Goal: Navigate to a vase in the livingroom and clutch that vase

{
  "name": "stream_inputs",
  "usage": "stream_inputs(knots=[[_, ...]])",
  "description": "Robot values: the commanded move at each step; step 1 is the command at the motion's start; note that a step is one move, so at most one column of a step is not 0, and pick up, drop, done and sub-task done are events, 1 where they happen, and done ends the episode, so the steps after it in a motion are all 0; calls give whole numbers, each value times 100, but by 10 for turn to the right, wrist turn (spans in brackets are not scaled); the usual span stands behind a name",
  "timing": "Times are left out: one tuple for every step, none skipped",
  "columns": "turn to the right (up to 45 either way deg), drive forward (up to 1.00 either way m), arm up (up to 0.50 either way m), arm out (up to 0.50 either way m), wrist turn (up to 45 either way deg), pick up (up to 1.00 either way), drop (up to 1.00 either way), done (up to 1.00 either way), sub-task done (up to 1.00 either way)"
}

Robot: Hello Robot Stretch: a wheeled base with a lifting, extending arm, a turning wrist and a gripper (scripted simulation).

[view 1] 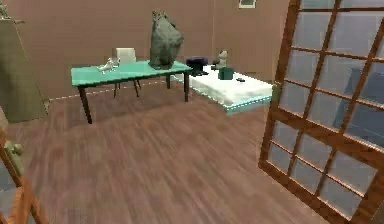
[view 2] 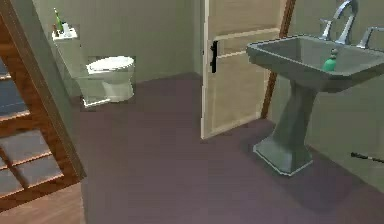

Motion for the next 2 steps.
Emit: stream_inputs(knots=[[450, 0, 0, 0, 0, 0, 0, 0, 0], [120, 0, 0, 0, 0, 0, 0, 0, 0]])
